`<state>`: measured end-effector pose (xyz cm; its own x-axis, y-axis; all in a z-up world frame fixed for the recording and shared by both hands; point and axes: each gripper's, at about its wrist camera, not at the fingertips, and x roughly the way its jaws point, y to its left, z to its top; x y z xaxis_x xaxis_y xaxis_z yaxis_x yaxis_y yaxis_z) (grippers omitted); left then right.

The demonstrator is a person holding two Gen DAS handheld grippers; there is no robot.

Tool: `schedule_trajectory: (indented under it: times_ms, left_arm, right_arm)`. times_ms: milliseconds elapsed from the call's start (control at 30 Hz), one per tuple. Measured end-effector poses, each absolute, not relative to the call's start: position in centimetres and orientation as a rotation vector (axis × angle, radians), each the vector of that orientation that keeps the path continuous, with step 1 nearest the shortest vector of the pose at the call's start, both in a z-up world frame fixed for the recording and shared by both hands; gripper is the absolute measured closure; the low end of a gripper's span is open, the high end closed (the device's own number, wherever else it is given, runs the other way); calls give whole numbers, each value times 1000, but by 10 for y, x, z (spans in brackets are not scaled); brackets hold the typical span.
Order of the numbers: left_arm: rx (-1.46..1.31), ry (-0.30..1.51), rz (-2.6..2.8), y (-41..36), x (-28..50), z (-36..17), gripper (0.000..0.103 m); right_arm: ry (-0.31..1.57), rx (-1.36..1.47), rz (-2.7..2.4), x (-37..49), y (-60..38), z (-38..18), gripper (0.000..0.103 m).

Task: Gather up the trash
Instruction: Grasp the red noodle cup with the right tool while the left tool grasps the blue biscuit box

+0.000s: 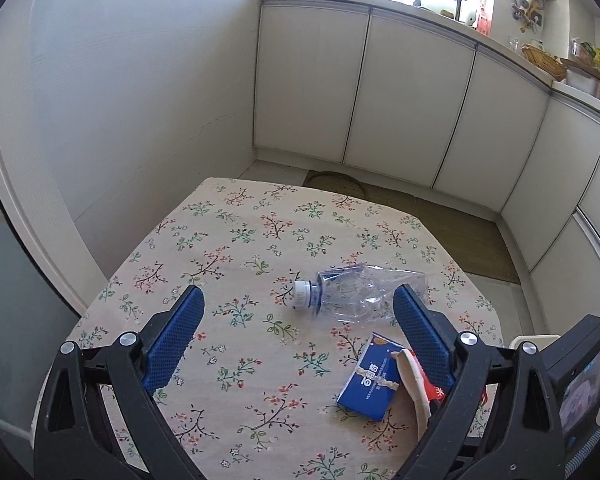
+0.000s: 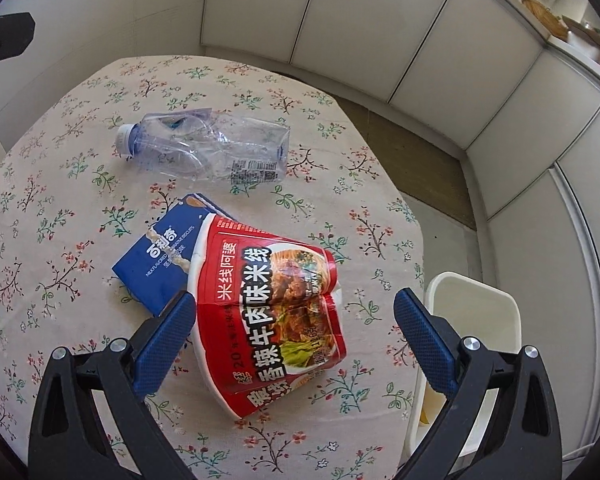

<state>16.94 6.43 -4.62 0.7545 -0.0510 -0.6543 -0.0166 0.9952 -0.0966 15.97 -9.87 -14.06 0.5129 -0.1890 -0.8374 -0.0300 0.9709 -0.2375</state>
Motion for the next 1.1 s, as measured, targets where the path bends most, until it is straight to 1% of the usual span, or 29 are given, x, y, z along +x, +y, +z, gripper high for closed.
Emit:
schedule_trajectory:
  times_ms: [133, 267, 300, 333, 367, 567, 800, 1100]
  left_arm:
    - [-122, 720, -13, 79, 173, -47, 12]
    - [-155, 729, -4, 93, 177, -49, 12]
    - [-160, 731, -2, 96, 178, -49, 12]
    - [-165, 735, 1, 98, 178, -50, 12]
    - [-168, 738, 4, 100, 179, -51, 12]
    - [-193, 805, 4, 104, 189, -62, 12]
    - [-144, 952, -18, 92, 200, -94, 12]
    - [-40, 1143, -174, 34, 215, -144, 12]
  right_arm:
    - [1048, -288, -100, 163, -88, -150, 7]
    - [1093, -276, -116, 170, -97, -161, 7]
    - [1099, -266, -114, 171, -99, -163, 8]
    - [1102, -249, -102, 172, -101, -164, 20]
    - [1111, -231, -82, 173, -104, -165, 22]
    - [1124, -68, -15, 178, -127, -155, 23]
    - [1121, 126, 20, 180, -156, -142, 23]
    - [1063, 231, 44, 175, -182, -117, 23]
